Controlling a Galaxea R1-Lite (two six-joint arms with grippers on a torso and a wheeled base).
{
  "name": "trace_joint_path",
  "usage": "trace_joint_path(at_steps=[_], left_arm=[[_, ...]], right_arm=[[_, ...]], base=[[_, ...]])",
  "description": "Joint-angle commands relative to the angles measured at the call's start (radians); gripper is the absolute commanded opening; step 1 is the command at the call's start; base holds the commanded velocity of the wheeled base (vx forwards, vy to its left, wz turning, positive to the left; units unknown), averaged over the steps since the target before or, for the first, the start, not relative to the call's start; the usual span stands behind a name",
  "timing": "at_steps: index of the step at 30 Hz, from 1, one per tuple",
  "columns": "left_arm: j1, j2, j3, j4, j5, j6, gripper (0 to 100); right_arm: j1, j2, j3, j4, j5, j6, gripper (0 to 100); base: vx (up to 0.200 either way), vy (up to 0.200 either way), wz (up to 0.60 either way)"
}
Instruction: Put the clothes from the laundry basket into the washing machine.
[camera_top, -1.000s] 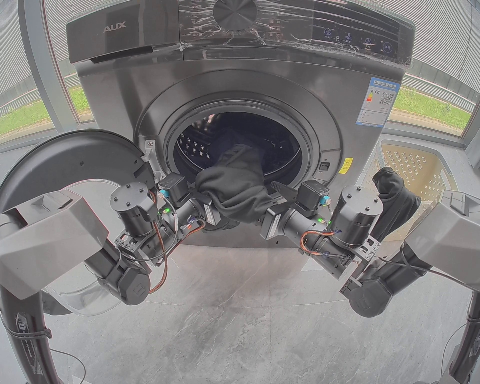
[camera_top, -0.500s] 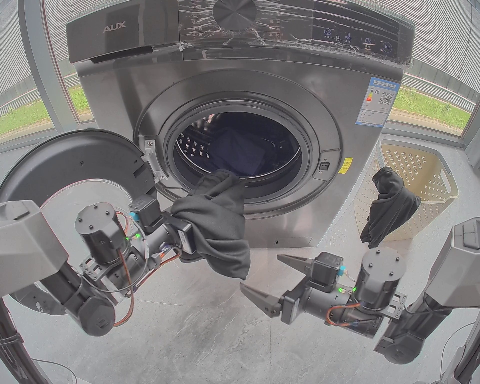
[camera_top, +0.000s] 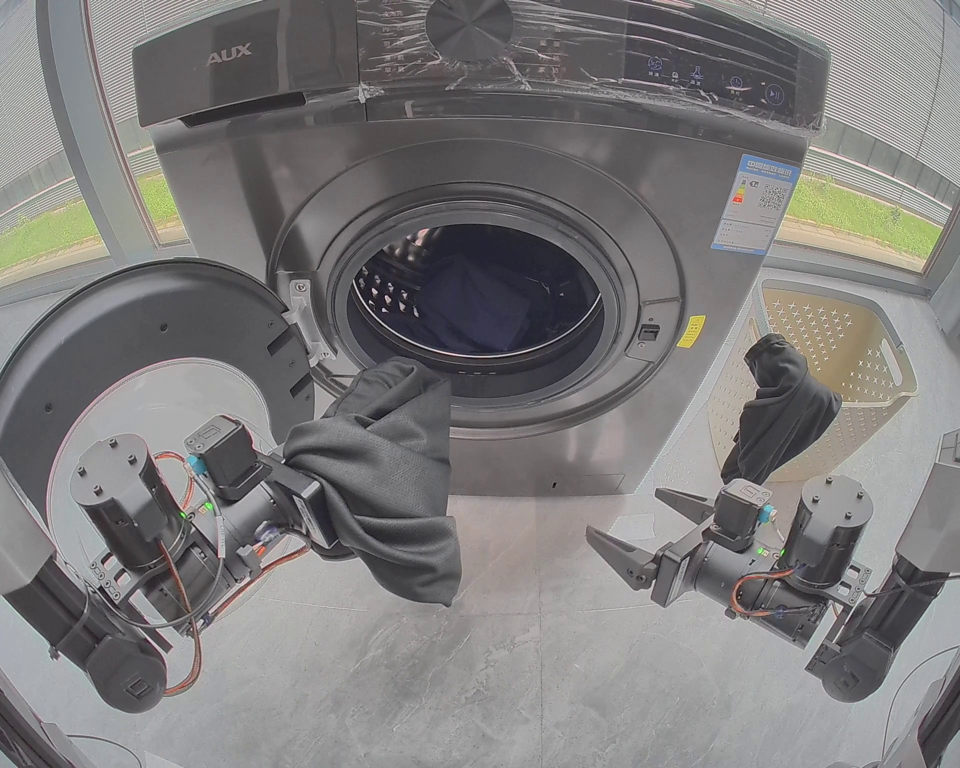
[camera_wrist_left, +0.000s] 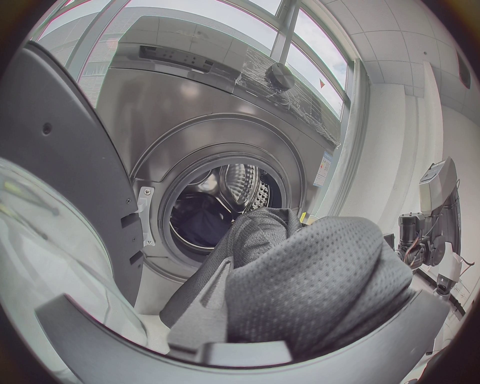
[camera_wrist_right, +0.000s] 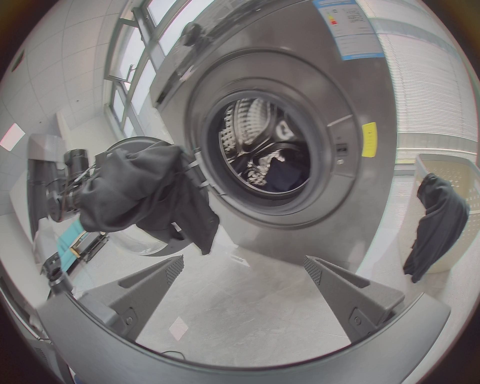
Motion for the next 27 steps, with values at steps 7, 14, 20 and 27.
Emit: trace_joint_path(at_steps=[7,14,20,27], left_arm=[[0.017,0.002,0.042,0.000,-0.004,-0.001,0],[0.020,0.021,0.039,-0.001,-0.006,-0.015,0],[0.017,0.033,0.036,0.000,-0.004,-0.013,0],[0.017,0.041,0.041,-0.001,-0.004,-0.012,0]], right_arm=[[-0.029,-0.002,0.000,-0.001,-0.017,0.000,100],[-0.029,-0.006,-0.003,-0.001,-0.015,0.003,100],[-0.029,-0.011,0.002,-0.002,-0.015,0.005,100],[-0.023,-0.008,0.005,-0.001,-0.015,0.005,100]], base=[[0.000,0.000,0.00],[0.057,0.000,0.00],[0.200,0.000,0.00],[0.200,0.000,0.00]])
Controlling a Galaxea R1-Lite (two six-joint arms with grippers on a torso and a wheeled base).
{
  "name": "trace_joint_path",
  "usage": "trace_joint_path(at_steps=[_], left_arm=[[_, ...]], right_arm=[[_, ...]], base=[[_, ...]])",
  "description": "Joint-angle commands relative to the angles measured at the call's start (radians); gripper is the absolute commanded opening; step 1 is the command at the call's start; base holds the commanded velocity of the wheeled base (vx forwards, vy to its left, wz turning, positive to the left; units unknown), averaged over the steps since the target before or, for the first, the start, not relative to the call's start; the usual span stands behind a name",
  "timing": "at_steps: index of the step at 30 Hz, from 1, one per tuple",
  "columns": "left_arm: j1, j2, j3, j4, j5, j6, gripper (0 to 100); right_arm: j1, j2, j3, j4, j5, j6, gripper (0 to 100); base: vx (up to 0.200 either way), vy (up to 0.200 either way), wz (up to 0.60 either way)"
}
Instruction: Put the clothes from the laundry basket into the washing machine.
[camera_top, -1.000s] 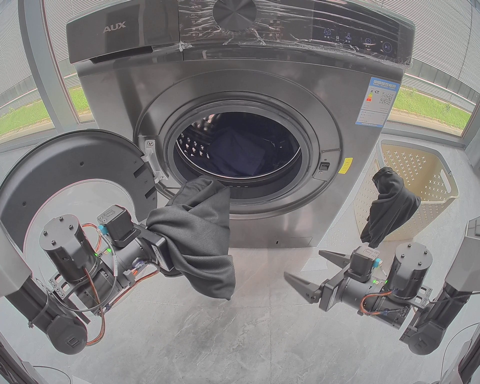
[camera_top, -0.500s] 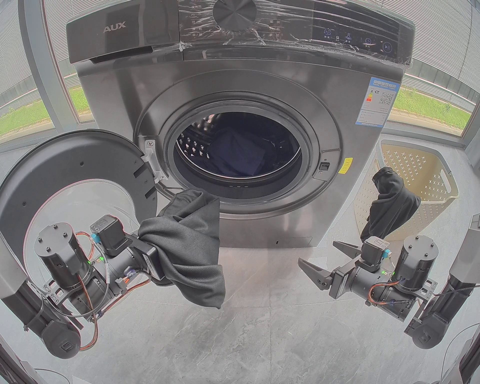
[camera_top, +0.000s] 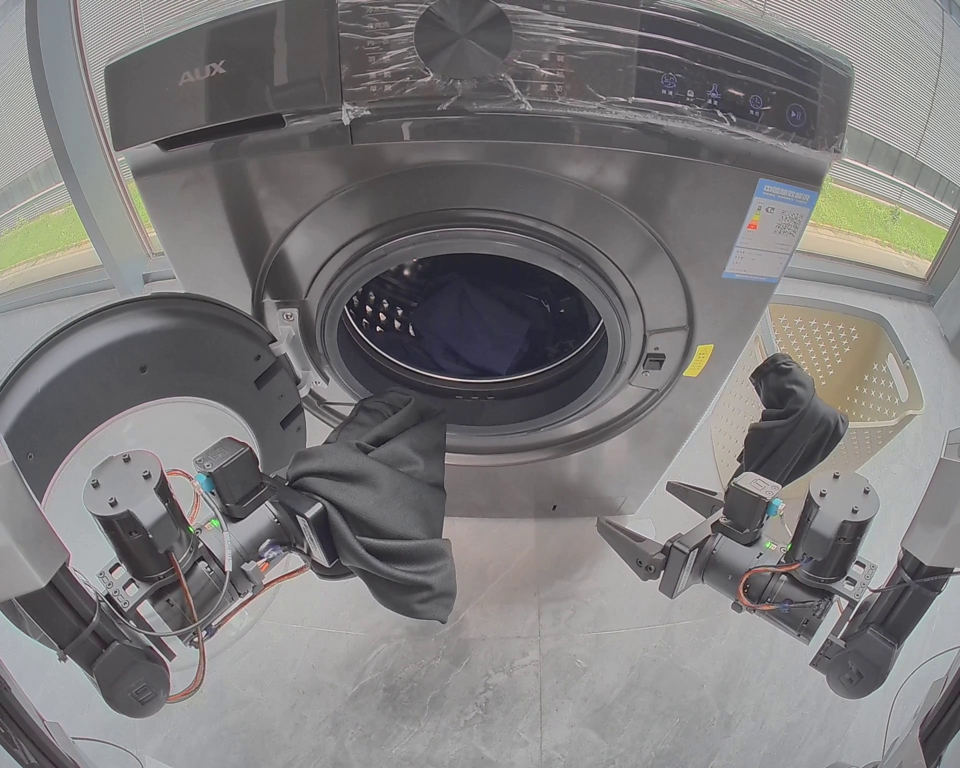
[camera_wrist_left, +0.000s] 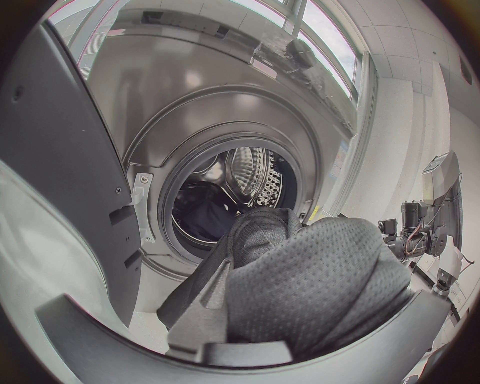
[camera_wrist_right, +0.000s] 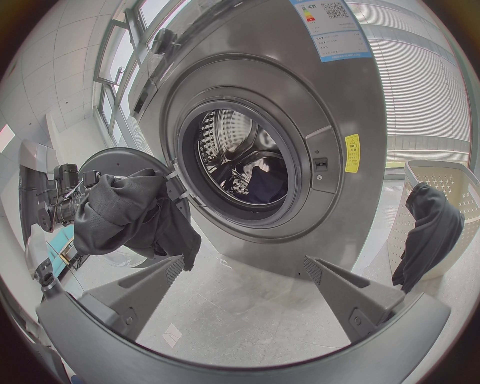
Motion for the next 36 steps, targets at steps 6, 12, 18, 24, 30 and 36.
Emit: trace_joint_path(at_steps=[6,12,18,24,30,36], left_arm=[[-0.001,0.017,0.001,-0.001,0.001,0.005,0],[-0.001,0.029,0.004,-0.001,0.002,0.009,0],[-0.001,0.029,0.009,-0.001,0.002,0.009,0],[-0.004,0.029,0.009,-0.001,0.002,0.009,0],[-0.007,0.031,0.012,0.001,0.002,0.009,0],[-0.038,0.055,0.017,-0.001,0.008,0.011,0]], right_arm=[[0.006,0.003,0.002,0.000,0.001,0.000,100],[0.010,0.003,0.005,0.000,0.001,0.000,100],[0.013,0.003,0.020,0.000,0.004,0.000,100],[0.014,0.003,0.018,0.000,0.005,0.000,100],[0.017,0.006,0.020,0.000,0.005,0.000,100],[0.022,0.010,0.020,0.000,0.004,0.002,100]], base=[[0.200,0.000,0.00],[0.000,0.000,0.00],[0.000,0.000,0.00],[0.000,0.000,0.00],[0.100,0.000,0.00],[0.000,0.000,0.00]])
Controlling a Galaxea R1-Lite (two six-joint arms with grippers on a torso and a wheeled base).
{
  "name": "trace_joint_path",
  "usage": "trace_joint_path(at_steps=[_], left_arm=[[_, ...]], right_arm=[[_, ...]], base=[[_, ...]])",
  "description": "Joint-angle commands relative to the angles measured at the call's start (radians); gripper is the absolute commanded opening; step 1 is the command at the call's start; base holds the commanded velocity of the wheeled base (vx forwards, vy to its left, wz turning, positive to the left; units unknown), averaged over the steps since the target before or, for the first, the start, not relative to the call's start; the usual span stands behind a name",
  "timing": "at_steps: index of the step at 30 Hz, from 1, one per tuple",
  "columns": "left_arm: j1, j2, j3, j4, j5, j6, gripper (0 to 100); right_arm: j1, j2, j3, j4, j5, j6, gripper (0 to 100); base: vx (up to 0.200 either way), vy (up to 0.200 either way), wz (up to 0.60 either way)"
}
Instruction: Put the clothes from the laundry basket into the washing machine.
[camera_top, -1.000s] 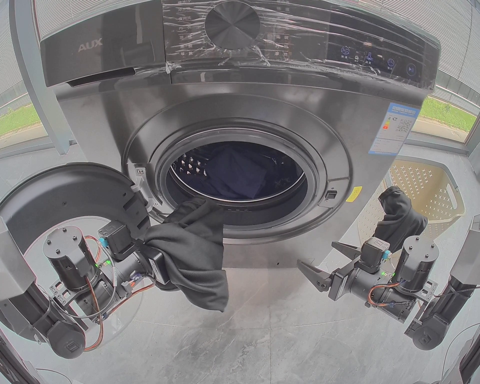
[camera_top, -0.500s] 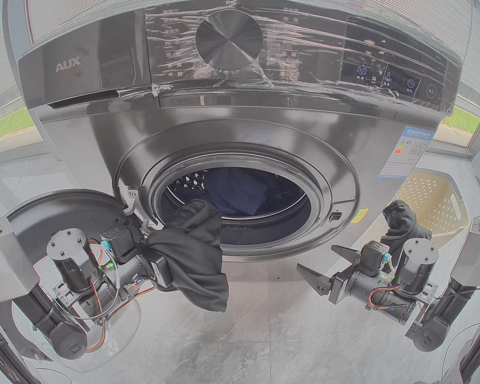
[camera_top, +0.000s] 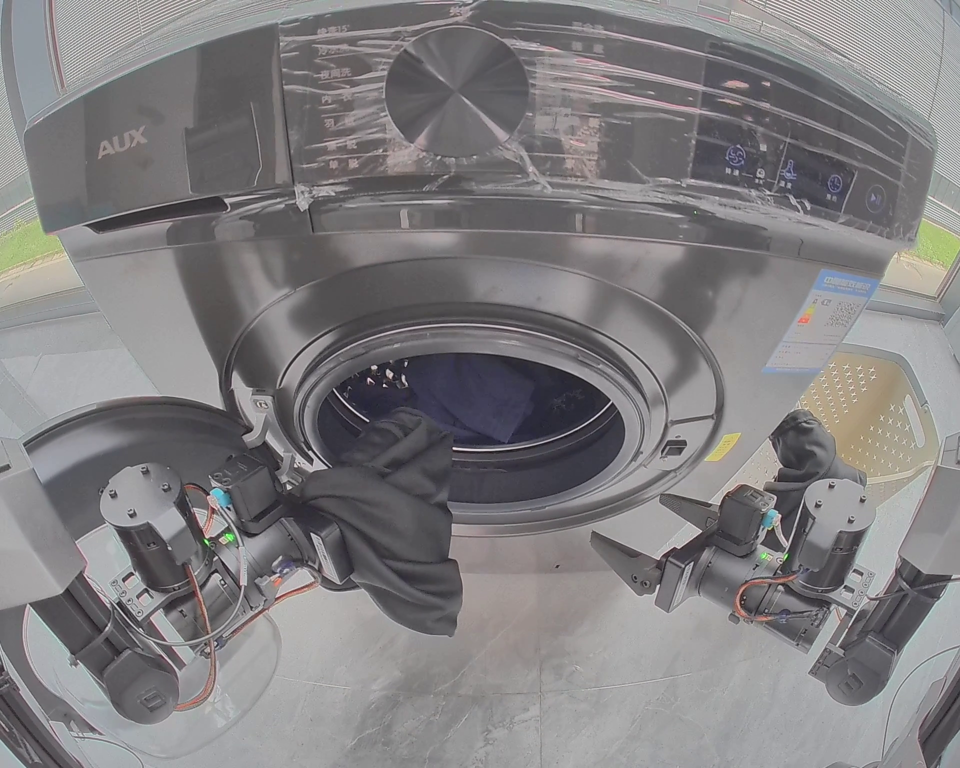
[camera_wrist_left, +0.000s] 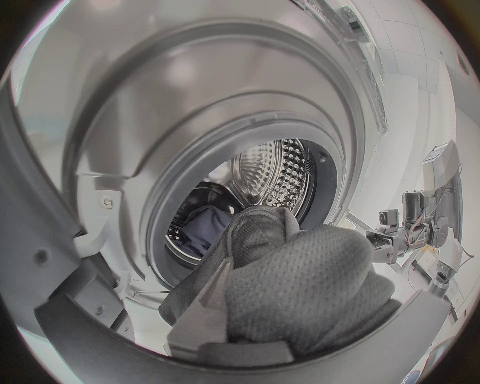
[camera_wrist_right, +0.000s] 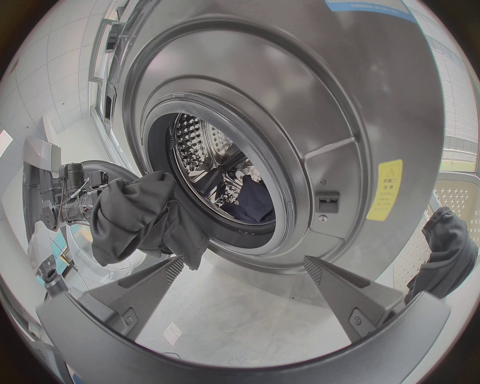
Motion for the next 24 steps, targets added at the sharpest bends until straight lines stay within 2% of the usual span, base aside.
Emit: trace_joint_path(at_steps=[1,7,11,15,16,19,24], left_arm=[[-0.018,0.019,0.003,-0.001,0.003,0.000,0],[-0.053,0.034,-0.005,-0.001,0.007,0.002,0],[-0.085,0.049,-0.020,-0.001,0.004,-0.012,0],[-0.108,0.074,-0.045,-0.001,0.004,-0.006,0],[-0.134,0.135,-0.125,0.001,0.003,-0.017,0],[-0.136,0.227,-0.241,-0.001,-0.003,-0.006,0],[-0.124,0.287,-0.356,0.001,-0.009,-0.040,0]], right_arm=[[0.002,0.006,0.001,-0.001,-0.001,0.000,100],[0.002,0.002,0.001,-0.001,-0.001,0.002,100],[0.003,0.005,0.002,-0.001,-0.002,0.002,100],[0.025,-0.001,0.011,-0.002,-0.004,0.003,100],[0.046,-0.007,0.018,-0.001,-0.004,0.003,100],[0.049,-0.009,0.027,-0.001,-0.004,0.003,100],[0.060,-0.012,0.036,-0.001,-0.004,0.003,100]], base=[[0.000,0.000,0.00],[0.000,0.000,0.00],[0.000,0.000,0.00],[0.000,0.000,0.00],[0.000,0.000,0.00],[0.000,0.000,0.00],[0.000,0.000,0.00]])
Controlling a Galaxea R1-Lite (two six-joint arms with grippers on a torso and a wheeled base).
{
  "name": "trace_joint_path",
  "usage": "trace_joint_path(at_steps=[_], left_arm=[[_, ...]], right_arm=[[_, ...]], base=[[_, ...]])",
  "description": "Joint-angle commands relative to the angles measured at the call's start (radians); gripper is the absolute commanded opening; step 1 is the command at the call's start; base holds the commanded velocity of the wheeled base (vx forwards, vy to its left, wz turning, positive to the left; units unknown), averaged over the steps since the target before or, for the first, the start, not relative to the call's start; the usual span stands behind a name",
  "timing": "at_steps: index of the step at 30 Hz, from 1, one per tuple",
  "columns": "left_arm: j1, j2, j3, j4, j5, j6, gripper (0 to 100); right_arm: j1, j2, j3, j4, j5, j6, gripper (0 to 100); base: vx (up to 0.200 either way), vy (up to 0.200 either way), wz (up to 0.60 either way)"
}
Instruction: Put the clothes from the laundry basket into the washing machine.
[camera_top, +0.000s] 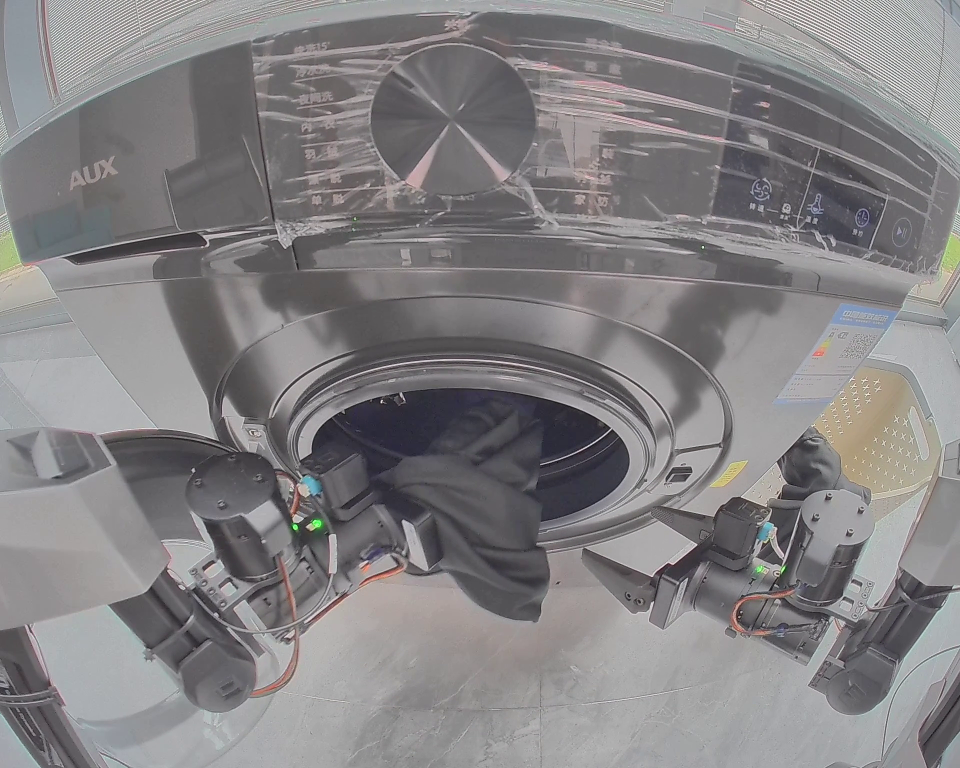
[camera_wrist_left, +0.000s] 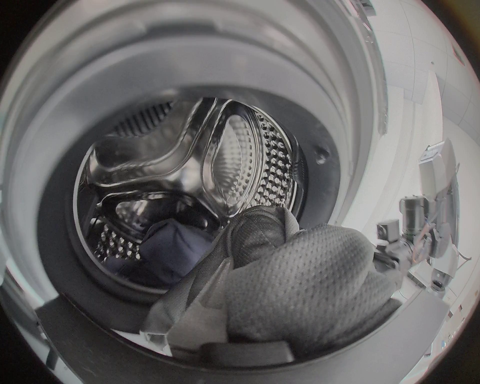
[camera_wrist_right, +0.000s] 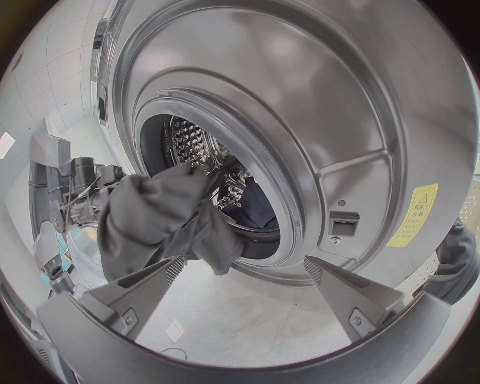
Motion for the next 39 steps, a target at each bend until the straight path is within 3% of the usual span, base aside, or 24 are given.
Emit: trace_joint_path(at_steps=[1,4,19,28,39], left_arm=[[0.000,0.145,-0.159,0.001,-0.007,-0.024,0],[0.013,0.197,-0.263,0.001,-0.005,-0.052,0],[0.007,0.338,-0.457,0.031,-0.021,-0.056,0],[0.015,0.470,-0.734,0.156,-0.008,-0.069,0],[0.087,0.536,-1.046,0.406,0.058,-0.070,0]], right_arm=[[0.021,-0.007,0.014,0.000,0.000,0.000,100],[0.028,-0.023,0.014,0.000,0.000,-0.001,100],[0.042,-0.019,0.026,0.000,0.000,-0.001,100],[0.044,-0.015,0.026,0.000,0.000,-0.001,100],[0.040,-0.015,0.026,0.000,0.000,-0.001,100]], base=[[0.000,0.000,0.00],[0.000,0.000,0.00],[0.000,0.000,0.00],[0.000,0.000,0.00],[0.000,0.000,0.00]])
